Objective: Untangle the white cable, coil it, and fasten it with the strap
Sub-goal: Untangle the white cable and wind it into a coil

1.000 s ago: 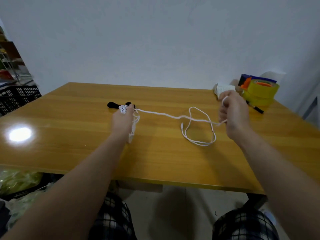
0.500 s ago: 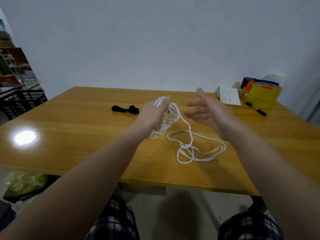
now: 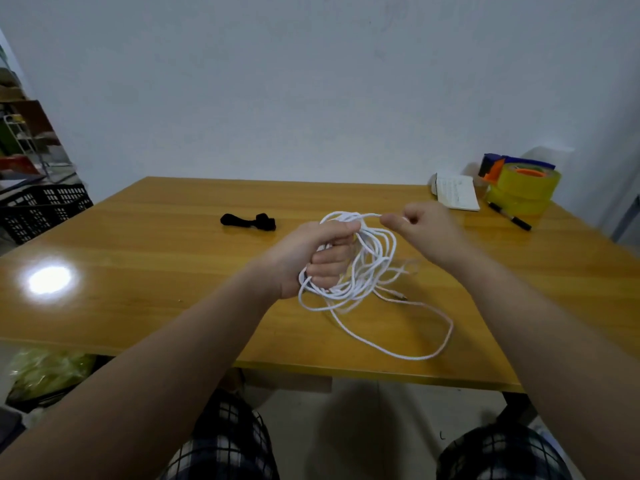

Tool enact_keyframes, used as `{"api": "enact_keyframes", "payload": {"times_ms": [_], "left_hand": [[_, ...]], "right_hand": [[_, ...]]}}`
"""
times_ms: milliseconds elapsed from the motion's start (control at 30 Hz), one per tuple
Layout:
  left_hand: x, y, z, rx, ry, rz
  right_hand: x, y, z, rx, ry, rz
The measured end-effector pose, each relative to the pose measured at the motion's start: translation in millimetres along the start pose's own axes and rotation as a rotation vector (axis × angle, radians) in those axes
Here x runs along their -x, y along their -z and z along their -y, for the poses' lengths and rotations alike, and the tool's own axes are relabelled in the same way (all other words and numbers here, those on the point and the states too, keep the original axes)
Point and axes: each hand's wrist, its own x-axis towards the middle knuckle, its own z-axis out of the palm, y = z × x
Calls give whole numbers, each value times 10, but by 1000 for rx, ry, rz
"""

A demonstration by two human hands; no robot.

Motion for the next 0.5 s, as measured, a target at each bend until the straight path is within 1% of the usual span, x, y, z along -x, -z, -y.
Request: {"api": "enact_keyframes", "payload": {"times_ms": [67, 133, 200, 267, 300, 333, 400, 433, 500], "left_hand": [[-13, 6, -27, 53, -82, -19], [-49, 20, -60, 139, -180, -87], [-84, 89, -132, 308, -266, -173], [-112, 191, -248, 472, -321, -246], [-125, 227, -287, 488, -338, -289], [-145, 240, -295, 465, -352, -336], [-210, 202, -245, 362, -371, -425], [-256, 172, -208, 314, -382, -455], [-345, 116, -160, 251, -407, -485]], "right_hand": [[71, -96, -85, -334, -118, 160], [127, -198, -153, -577, -216, 273], [180, -270, -217, -708, -271, 350], [243, -295, -276, -724, -311, 374], [266, -305, -285, -643, -289, 368], [274, -317, -274, -459, -232, 358], [266, -368, -185, 65, -36, 368], [268, -409, -120, 294, 40, 409], [304, -471, 42, 641, 116, 511]]}}
